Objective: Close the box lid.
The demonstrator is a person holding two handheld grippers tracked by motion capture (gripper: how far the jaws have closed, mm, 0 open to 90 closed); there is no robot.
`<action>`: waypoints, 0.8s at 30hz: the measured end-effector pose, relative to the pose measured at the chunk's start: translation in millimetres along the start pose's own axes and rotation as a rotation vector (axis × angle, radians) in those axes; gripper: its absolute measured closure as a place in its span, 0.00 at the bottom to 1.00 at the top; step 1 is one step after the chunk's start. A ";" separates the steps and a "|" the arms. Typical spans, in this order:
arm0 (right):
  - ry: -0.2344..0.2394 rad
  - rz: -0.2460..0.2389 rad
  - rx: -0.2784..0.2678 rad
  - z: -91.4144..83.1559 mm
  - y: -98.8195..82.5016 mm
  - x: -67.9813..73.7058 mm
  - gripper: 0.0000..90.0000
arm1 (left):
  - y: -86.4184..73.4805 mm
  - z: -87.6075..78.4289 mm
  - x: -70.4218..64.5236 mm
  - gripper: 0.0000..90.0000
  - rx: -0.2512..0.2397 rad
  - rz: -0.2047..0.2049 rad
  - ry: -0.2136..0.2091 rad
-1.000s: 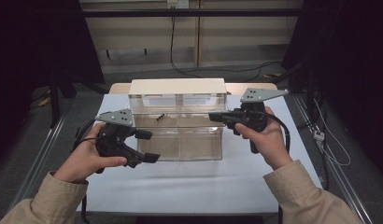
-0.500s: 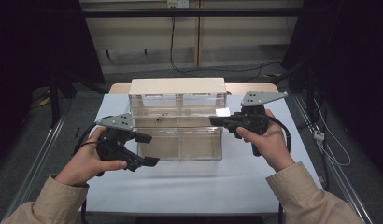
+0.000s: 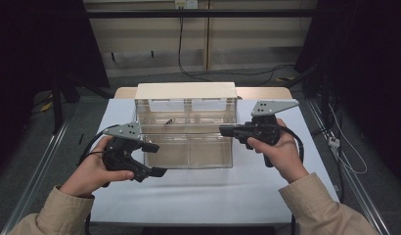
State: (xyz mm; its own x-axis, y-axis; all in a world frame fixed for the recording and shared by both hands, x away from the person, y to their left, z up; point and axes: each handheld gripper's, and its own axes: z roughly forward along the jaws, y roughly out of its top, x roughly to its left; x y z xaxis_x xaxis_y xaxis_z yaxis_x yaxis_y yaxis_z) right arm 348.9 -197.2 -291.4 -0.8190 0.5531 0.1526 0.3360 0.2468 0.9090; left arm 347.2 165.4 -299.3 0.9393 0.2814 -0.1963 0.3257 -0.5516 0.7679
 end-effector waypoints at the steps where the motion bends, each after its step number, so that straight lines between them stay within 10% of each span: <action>1: 0.001 0.001 0.000 0.4 -0.8 0.0 1.00 | -0.4 0.0 0.2 0.20 0.006 0.000 0.003; 24: 0.026 0.002 0.034 6.9 -16.8 3.7 1.00 | -7.6 4.1 -0.1 0.20 0.017 0.001 -0.002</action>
State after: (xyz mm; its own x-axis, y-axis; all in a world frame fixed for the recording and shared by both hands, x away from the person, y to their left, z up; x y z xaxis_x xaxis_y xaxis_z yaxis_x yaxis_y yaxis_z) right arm 343.4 -193.8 -308.8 -0.8302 0.5326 0.1645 0.3525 0.2730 0.8951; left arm 345.0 166.4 -307.6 0.9397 0.2796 -0.1971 0.3270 -0.5647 0.7578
